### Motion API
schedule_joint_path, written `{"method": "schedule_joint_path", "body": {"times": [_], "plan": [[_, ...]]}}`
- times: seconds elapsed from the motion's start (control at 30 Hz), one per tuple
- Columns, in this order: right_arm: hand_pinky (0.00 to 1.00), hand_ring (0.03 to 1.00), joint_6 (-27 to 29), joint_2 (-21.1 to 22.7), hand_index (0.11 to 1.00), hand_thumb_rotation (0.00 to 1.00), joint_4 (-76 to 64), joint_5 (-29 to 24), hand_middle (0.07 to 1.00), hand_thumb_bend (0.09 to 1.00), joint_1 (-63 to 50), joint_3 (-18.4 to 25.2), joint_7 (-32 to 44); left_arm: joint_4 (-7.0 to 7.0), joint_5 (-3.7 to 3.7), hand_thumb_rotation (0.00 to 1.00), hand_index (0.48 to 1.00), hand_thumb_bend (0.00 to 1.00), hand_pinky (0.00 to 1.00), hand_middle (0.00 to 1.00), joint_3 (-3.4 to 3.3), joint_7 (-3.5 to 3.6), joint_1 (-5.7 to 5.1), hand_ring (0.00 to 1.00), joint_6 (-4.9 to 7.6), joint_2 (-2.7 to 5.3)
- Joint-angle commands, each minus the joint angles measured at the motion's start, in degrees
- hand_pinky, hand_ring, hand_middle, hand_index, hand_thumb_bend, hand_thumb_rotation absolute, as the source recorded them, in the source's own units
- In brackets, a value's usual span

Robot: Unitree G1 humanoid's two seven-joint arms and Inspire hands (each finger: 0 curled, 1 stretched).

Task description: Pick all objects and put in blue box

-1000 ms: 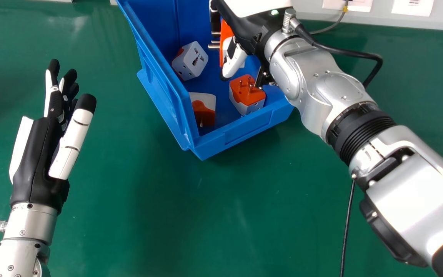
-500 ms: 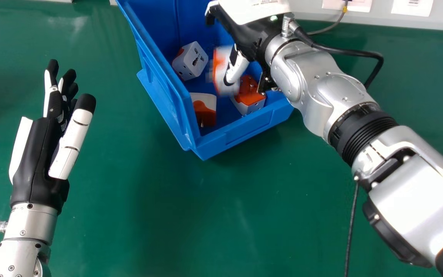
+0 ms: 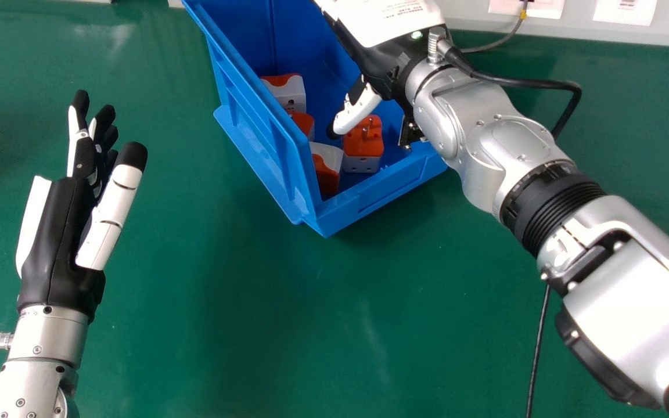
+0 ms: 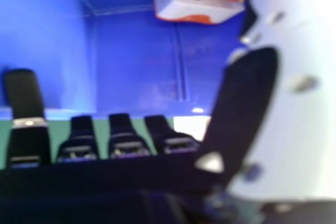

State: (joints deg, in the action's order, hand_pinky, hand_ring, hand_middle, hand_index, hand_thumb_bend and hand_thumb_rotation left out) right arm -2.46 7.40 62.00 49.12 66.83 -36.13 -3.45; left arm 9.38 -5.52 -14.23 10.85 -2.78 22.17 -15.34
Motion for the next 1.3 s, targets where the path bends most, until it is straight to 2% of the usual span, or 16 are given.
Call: {"method": "schedule_joint_path", "body": {"times": [0.0, 0.1, 0.2, 0.27, 0.33, 0.47, 0.63, 0.73, 0.83, 0.93, 1.07, 1.17, 1.27], "plan": [[1.0, 0.999, -0.91, 1.61, 0.999, 0.49, -2.25, -0.93, 0.999, 0.674, 0.07, 1.22, -0.56, -1.1, 0.56, 0.85, 1.0, 0.65, 1.0, 1.0, 0.18, -0.24, 0.95, 1.0, 0.8, -0.55], [1.0, 1.0, -1.2, 2.13, 1.0, 0.49, -4.07, -1.29, 1.0, 0.667, -0.66, 1.71, -0.23, -1.53, 0.54, 0.85, 1.0, 0.64, 1.0, 1.0, 0.26, -0.17, 0.98, 1.0, 0.58, -0.6], [1.0, 1.0, -1.91, 3.24, 1.0, 0.47, -8.14, -1.94, 1.0, 0.656, -2.26, 2.41, 0.23, -1.31, 0.68, 0.85, 1.0, 0.62, 1.0, 1.0, 0.34, -0.14, 1.19, 1.0, 0.67, -0.77], [1.0, 1.0, -2.47, 3.86, 1.0, 0.46, -10.97, -2.26, 1.0, 0.649, -3.46, 2.96, 0.72, -1.05, 0.71, 0.85, 1.0, 0.62, 1.0, 1.0, 0.4, -0.1, 1.39, 1.0, 0.77, -0.85], [1.0, 1.0, -3.11, 4.6, 1.0, 0.42, -15.31, -2.66, 1.0, 0.63, -5.61, 3.91, 1.18, -0.21, 0.51, 0.85, 1.0, 0.61, 1.0, 1.0, 0.31, 0.15, 1.85, 1.0, 1.04, -1.06], [1.0, 1.0, -4.53, 6.51, 1.0, 0.33, -26.67, -3.49, 1.0, 0.584, -11.64, 6.4, 2.29, 0.26, 0.37, 0.85, 1.0, 0.59, 1.0, 1.0, 0.38, 0.41, 1.97, 1.0, 1.34, -1.19], [1.0, 1.0, -7.18, 8.18, 1.0, 0.22, -43.19, -4.22, 1.0, 0.541, -21.16, 10.05, 3.13, -0.13, 0.45, 0.85, 1.0, 0.6, 1.0, 1.0, 0.46, 0.24, 1.78, 1.0, 1.09, -1.25], [1.0, 1.0, -8.52, 8.38, 1.0, 0.16, -55.71, -4.48, 1.0, 0.508, -30.04, 12.86, 2.33, -0.62, 0.49, 0.85, 1.0, 0.61, 1.0, 1.0, 0.61, 0.06, 1.48, 1.0, 1.11, -0.97], [1.0, 1.0, -8.78, 7.66, 1.0, 0.13, -65.38, -5.19, 1.0, 0.487, -37.93, 15.3, 1.53, -0.24, 0.62, 0.85, 1.0, 0.62, 1.0, 1.0, 0.73, -0.12, 1.4, 1.0, 1.58, -0.71], [1.0, 1.0, -8.04, 6.94, 1.0, 0.08, -75.18, -5.24, 1.0, 0.461, -47.41, 16.99, 0.08, -0.49, 1.22, 0.85, 1.0, 0.62, 1.0, 1.0, 0.97, -0.71, 0.8, 1.0, 1.97, -0.39], [1.0, 1.0, -6.63, 6.0, 1.0, 0.08, -84.13, -5.39, 1.0, 0.454, -57.73, 18.03, -1.44, -0.31, 2.66, 0.85, 1.0, 0.63, 1.0, 1.0, 1.38, -2.08, 0.65, 1.0, 2.56, 0.05], [1.0, 1.0, -4.69, 5.54, 1.0, 0.09, -88.86, -5.86, 1.0, 0.441, -65.29, 18.58, -3.21, -0.7, 3.89, 0.86, 1.0, 0.63, 1.0, 1.0, 1.96, -3.24, 0.33, 1.0, 2.83, 0.73], [1.0, 1.0, -2.04, 5.88, 1.0, 0.11, -91.55, -7.04, 1.0, 0.424, -71.28, 20.14, -4.32, -1.04, 4.66, 0.87, 1.0, 0.65, 1.0, 1.0, 2.58, -4.03, -0.24, 1.0, 3.47, 1.67]]}}
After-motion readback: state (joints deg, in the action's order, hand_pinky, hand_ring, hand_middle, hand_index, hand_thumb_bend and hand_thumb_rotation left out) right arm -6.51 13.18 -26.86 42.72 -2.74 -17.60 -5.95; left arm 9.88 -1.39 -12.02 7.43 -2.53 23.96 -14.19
